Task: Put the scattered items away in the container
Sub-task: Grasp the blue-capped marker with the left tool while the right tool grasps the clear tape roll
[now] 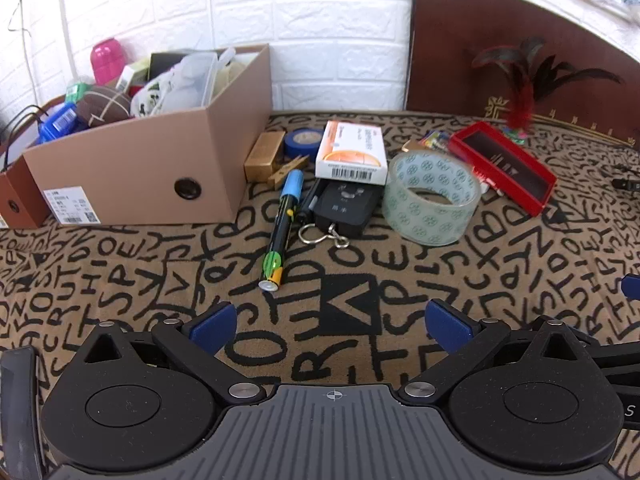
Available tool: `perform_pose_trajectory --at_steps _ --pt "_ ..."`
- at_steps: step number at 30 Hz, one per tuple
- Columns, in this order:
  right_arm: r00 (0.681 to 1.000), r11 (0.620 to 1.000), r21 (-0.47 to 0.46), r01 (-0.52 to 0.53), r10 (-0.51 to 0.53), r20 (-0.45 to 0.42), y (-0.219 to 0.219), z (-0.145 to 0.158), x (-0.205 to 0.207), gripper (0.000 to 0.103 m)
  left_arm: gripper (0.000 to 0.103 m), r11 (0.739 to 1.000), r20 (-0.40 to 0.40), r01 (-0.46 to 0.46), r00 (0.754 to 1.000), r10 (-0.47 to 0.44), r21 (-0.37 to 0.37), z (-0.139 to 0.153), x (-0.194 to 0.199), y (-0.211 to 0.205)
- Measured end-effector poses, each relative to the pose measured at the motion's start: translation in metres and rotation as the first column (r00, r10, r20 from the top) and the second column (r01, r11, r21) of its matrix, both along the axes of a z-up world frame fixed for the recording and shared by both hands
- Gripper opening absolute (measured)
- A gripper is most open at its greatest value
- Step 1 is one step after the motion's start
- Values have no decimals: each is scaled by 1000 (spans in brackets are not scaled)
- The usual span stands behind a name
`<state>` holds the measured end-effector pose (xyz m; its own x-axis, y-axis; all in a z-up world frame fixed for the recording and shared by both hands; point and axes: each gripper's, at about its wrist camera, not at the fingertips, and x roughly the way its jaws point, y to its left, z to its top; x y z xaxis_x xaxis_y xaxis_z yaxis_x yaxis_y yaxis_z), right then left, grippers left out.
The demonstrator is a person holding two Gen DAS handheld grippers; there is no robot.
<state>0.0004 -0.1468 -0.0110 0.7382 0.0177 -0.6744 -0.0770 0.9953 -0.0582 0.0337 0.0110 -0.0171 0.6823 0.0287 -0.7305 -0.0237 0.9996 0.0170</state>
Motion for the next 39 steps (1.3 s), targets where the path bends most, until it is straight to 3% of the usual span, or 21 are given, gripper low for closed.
perform_pose_trajectory --at_steps 12,17,22,26,29,33,35,37,39 --pt "998 1000 22 -8 9 -55 4 -21 43 103 103 1000 -63 -26 998 26 15 -21 39 14" --pt "998 999 31 -22 24 -64 10 -26 64 103 103 999 -63 -17 998 20 38 -26 58 21" --pt "992 995 65 -71 77 -99 19 -36 81 103 103 1000 -57 -4 998 4 14 -29 69 38" --pt "986 986 102 -135 143 -86 34 -44 84 102 90 999 -75 13 997 -16 -40 -32 77 52" --pt "977 968 156 -195 205 -54 45 -43 82 94 83 997 -76 22 997 -28 -79 -33 83 62" --pt "966 958 138 -253 257 -17 63 -43 86 85 64 998 -61 36 997 -38 -45 -33 89 68" --pt "969 961 130 -243 247 -13 67 -43 91 85 42 998 -56 43 997 -46 -50 -32 91 72" --pt "970 959 154 -237 242 -8 67 -41 94 78 29 997 -53 46 997 -50 -59 -31 92 75" --pt "959 944 173 -279 283 3 68 -38 93 56 27 996 -55 47 997 -51 -74 -29 92 78"
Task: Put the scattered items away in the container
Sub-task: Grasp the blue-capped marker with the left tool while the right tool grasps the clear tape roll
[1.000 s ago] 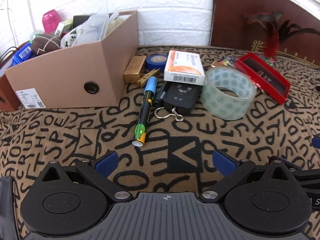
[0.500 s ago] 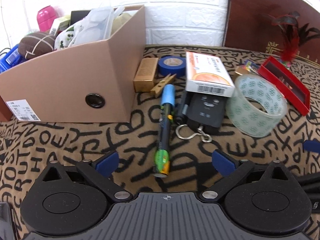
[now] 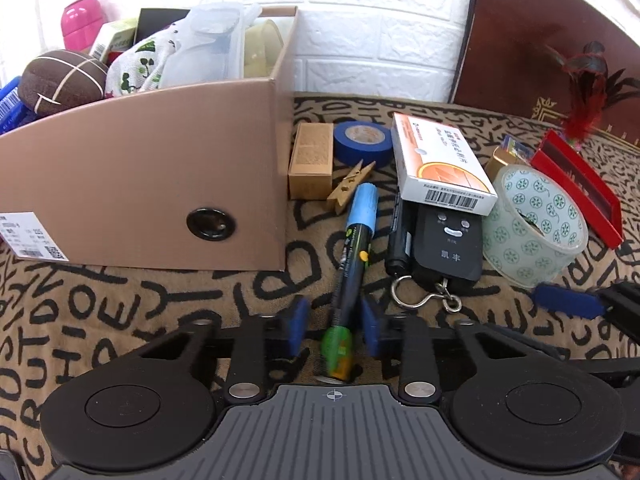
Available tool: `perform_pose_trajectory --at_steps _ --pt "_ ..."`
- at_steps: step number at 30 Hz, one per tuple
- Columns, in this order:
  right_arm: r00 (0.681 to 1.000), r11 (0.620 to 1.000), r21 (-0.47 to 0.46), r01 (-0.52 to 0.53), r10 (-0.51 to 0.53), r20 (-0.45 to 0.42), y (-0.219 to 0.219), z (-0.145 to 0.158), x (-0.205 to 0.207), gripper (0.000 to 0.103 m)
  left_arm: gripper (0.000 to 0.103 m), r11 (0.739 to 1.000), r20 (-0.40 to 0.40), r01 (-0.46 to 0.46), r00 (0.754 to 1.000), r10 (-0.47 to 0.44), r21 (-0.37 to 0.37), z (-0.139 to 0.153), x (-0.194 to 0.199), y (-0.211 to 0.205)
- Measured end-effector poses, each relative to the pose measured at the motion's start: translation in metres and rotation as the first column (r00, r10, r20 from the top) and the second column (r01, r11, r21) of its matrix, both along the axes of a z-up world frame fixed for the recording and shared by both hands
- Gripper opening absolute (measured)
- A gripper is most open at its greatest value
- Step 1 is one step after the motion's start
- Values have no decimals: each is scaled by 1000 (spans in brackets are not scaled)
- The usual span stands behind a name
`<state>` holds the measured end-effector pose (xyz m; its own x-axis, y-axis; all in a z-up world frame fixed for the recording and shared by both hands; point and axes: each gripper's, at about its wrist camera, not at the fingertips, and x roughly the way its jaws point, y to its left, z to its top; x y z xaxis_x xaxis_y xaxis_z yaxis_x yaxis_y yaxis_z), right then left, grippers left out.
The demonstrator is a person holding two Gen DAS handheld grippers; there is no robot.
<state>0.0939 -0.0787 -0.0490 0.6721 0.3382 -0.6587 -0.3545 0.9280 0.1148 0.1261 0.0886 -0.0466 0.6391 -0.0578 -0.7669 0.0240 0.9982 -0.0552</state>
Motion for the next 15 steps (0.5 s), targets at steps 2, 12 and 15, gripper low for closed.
perform_pose_trajectory --at_steps 2,12,15 --pt "1000 999 24 -27 27 -9 3 1 1 57 51 1000 -2 1 1000 -1 -14 -1 0 1" --pt "966 991 -14 134 -127 224 -15 48 -12 55 17 998 15 36 999 -36 -42 -1 0 5" --pt "945 967 -81 243 -217 244 -26 48 -2 63 40 998 20 38 999 -37 -44 -4 -1 4"
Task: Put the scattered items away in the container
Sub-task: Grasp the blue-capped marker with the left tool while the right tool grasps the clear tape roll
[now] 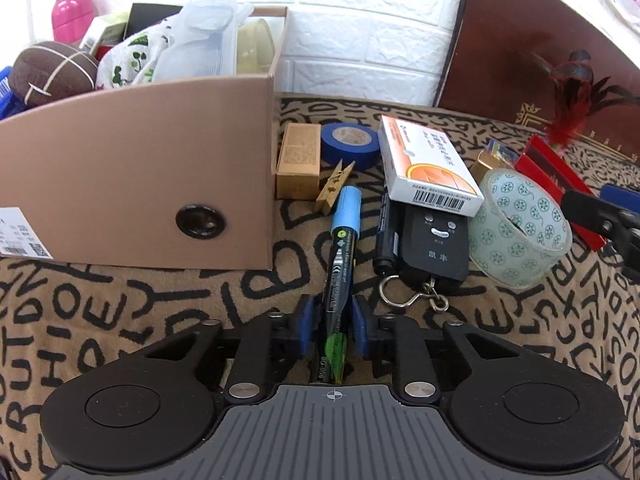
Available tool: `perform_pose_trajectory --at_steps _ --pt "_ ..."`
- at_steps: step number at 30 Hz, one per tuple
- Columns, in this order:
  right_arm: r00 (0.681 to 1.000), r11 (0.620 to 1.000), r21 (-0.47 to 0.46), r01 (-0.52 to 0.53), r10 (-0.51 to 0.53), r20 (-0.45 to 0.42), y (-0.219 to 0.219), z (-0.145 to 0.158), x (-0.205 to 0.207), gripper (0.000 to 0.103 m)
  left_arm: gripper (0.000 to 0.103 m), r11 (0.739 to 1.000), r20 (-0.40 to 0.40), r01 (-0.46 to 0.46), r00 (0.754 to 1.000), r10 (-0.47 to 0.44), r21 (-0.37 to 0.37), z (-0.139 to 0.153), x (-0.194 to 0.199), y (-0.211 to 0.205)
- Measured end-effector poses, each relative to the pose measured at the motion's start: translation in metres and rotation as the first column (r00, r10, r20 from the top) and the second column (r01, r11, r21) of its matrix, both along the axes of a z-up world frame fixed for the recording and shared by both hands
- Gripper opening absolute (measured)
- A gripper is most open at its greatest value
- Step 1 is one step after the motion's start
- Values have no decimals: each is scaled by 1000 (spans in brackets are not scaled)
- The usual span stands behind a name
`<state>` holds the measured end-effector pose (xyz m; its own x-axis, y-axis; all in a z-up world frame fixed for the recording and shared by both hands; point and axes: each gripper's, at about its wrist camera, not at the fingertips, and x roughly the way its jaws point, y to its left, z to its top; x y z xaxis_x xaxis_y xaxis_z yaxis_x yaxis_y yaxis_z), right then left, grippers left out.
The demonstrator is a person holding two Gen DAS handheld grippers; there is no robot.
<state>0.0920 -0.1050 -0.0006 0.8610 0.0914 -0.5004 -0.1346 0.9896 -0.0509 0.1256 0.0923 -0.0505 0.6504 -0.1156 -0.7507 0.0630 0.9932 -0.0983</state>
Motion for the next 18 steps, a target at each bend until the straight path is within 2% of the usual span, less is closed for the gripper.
perform_pose_trajectory --at_steps 3,5,7,9,12,18 --pt "994 998 -7 55 -55 -90 -13 -19 25 58 37 1000 9 2 1000 -2 14 -1 0 -2" --pt "986 997 38 71 -64 -155 -18 -33 36 54 14 1000 7 8 1000 -8 27 0 1 -3" --pt "977 990 112 86 -62 -202 -21 -45 43 41 12 999 5 16 1000 -16 36 1 0 -4" --pt "972 988 127 93 -62 -225 -17 -48 43 22 11 999 1 24 1000 -24 39 2 -3 -6" --pt "979 987 157 46 -13 -205 -14 -39 24 11 10 999 -14 28 1000 -28 22 4 -11 -7" --pt "981 994 98 -49 66 -185 -3 -11 -12 9 10 1000 -35 26 999 -26 6 8 -36 -6"
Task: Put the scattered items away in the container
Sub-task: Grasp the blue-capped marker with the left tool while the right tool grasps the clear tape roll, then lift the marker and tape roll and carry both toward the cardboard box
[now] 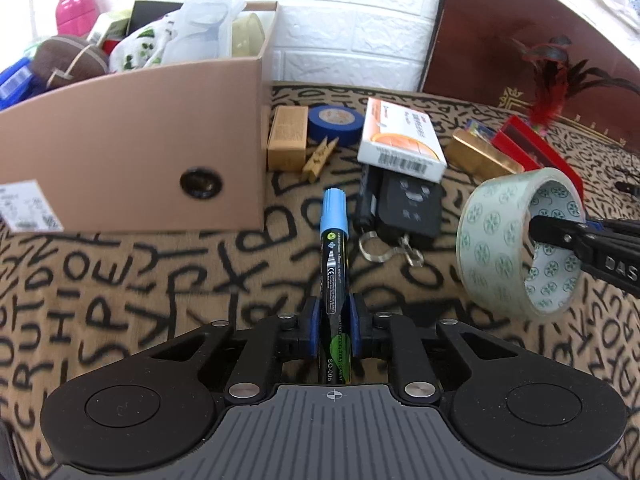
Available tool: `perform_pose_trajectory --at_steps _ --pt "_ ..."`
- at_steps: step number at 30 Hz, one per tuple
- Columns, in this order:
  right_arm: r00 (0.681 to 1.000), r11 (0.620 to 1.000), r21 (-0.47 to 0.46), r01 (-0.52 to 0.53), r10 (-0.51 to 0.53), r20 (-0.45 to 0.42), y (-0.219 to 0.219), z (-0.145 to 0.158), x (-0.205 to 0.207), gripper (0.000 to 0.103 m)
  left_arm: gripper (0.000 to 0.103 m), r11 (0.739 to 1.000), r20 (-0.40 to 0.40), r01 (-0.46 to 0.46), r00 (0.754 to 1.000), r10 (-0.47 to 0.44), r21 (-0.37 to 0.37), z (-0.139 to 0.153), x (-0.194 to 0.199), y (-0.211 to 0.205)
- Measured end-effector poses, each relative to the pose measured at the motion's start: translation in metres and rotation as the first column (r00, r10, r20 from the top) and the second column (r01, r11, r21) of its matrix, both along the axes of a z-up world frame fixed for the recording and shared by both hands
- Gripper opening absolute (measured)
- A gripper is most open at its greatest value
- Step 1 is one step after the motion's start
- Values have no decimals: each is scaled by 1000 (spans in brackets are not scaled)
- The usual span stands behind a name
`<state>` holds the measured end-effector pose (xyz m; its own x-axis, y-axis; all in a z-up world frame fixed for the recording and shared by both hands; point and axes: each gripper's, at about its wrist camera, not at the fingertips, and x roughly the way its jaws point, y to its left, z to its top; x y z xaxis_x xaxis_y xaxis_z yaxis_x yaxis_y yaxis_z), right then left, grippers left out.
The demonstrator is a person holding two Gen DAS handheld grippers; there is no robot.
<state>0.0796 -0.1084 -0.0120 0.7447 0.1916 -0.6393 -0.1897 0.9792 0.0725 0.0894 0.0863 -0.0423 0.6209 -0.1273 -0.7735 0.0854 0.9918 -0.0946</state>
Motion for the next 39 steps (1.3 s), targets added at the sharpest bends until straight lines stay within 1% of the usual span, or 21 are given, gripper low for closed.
perform_pose_trajectory --at_steps 2,6,10,13,14,15,17,19,22,23,24,26,27,28,30,31,32,33,34,37,39 --pt "999 999 -3 -39 39 -12 3 4 -14 9 10 1000 -4 1 1000 -1 0 0 -11 1" --pt "995 994 -50 -93 91 -31 11 8 -38 10 10 1000 -6 8 1000 -8 -3 3 -31 3" --pt "993 991 -82 -108 104 -57 14 6 -55 11 11 1000 0 18 1000 -18 -3 8 -46 4" --pt "994 991 -108 -79 69 -89 17 -5 -50 14 12 1000 -14 18 1000 -18 2 5 -48 5" --pt "995 992 -109 -65 56 -87 17 -8 -48 14 15 1000 -21 12 1000 -12 -2 3 -46 6" --pt "995 992 -108 -58 49 -86 18 -9 -47 19 19 1000 -27 8 1000 -8 -7 1 -44 6" --pt "996 993 -109 -45 36 -76 18 -9 -48 25 24 1000 -24 4 1000 -4 -5 -1 -42 7" --pt "997 996 -83 -42 36 -69 14 -7 -49 25 37 1000 -15 7 1000 -7 -1 -2 -40 7" --pt "998 997 -78 -28 23 -63 10 -5 -51 25 36 1000 -9 13 1000 -13 5 -2 -36 5" --pt "998 997 -77 -26 21 -66 9 -6 -51 25 23 1000 -8 20 1000 -20 7 -2 -36 4" --pt "997 997 -72 -27 22 -71 8 -7 -51 25 17 1000 -8 25 1000 -25 7 -2 -35 4" --pt "996 997 -60 -38 32 -87 7 -10 -51 25 19 1000 -10 31 999 -31 2 -2 -34 5" --pt "994 997 -54 -47 41 -98 8 -12 -50 24 25 1000 -9 31 999 -31 1 -2 -34 5" --pt "993 997 -52 -57 51 -105 9 -14 -49 24 35 999 -6 32 999 -32 -1 -3 -34 5" --pt "993 995 -66 -69 62 -103 12 -18 -48 23 36 999 5 49 999 -49 5 -5 -35 3" --pt "993 995 -72 -68 60 -99 13 -20 -48 23 34 998 14 63 998 -63 18 -6 -35 2" --pt "994 996 -68 -63 57 -97 13 -21 -47 22 15 997 21 72 997 -73 31 -6 -36 1" --pt "994 996 -62 -57 51 -93 12 -22 -46 21 12 996 25 77 997 -78 38 -6 -36 1" --pt "995 997 -55 -52 47 -90 11 -23 -45 20 12 997 23 76 997 -77 28 -6 -35 4" --pt "995 999 -18 -38 36 -91 6 -21 -45 14 11 998 13 57 998 -57 -33 1 -39 14" --pt "994 998 6 -58 58 -92 6 -16 -48 13 11 998 39 50 998 -49 -37 10 -46 20"
